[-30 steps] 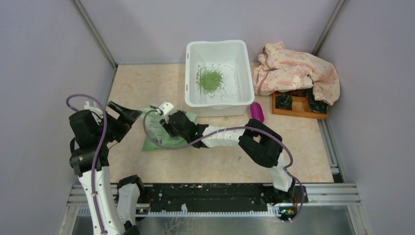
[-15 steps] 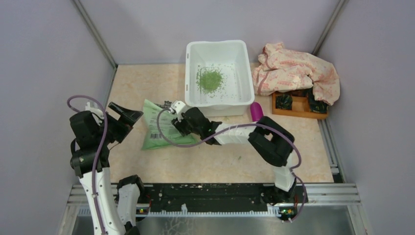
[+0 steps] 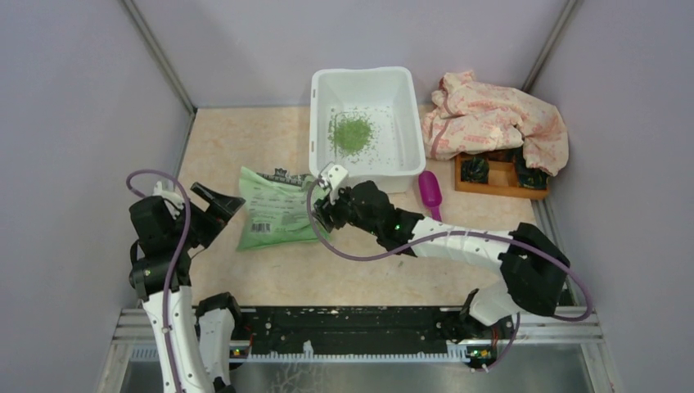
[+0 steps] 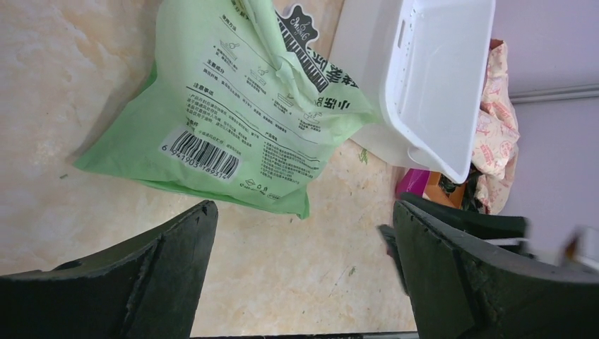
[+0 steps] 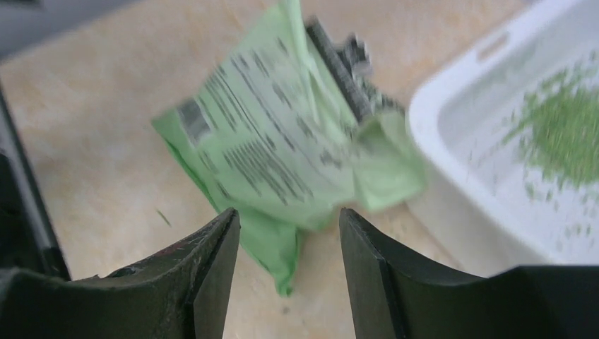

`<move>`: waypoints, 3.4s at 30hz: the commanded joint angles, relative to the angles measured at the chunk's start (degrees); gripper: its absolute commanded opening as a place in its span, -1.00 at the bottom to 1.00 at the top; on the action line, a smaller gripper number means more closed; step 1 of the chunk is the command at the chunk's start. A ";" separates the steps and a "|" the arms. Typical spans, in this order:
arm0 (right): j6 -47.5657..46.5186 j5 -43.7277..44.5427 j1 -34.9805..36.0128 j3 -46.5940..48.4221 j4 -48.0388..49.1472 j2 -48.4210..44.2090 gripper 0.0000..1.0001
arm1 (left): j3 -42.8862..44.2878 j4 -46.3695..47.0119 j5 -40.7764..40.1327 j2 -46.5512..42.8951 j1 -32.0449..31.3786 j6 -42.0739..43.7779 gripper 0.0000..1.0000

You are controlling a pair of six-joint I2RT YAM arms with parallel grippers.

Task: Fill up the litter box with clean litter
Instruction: Move the cat litter bag to the center of the board, then move the litter box to the center of the board.

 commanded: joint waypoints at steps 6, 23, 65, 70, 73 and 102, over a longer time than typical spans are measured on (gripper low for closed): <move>2.65 13.67 -2.65 -4.46 -2.85 10.60 0.11 | -11.08 0.70 -0.94 -3.92 0.17 -0.25 0.31; 1.99 7.47 -4.60 1.74 7.01 23.00 0.17 | -30.27 14.69 -5.30 9.72 -4.43 -16.75 -1.00; -0.07 -14.37 -0.80 35.52 -2.74 43.82 0.29 | 35.74 13.07 -21.14 84.47 -6.74 -11.81 -1.00; 0.08 -13.63 -3.58 25.85 -3.21 29.20 0.30 | 39.72 13.76 -13.06 86.34 -7.24 -9.10 -1.00; -0.07 -10.81 -6.08 22.26 -6.53 18.53 0.31 | 33.26 16.88 -13.28 78.75 -7.07 -8.88 -1.00; 11.39 -5.55 -45.65 26.56 -24.52 20.58 0.46 | 5.68 17.71 3.83 29.49 -6.56 0.82 0.02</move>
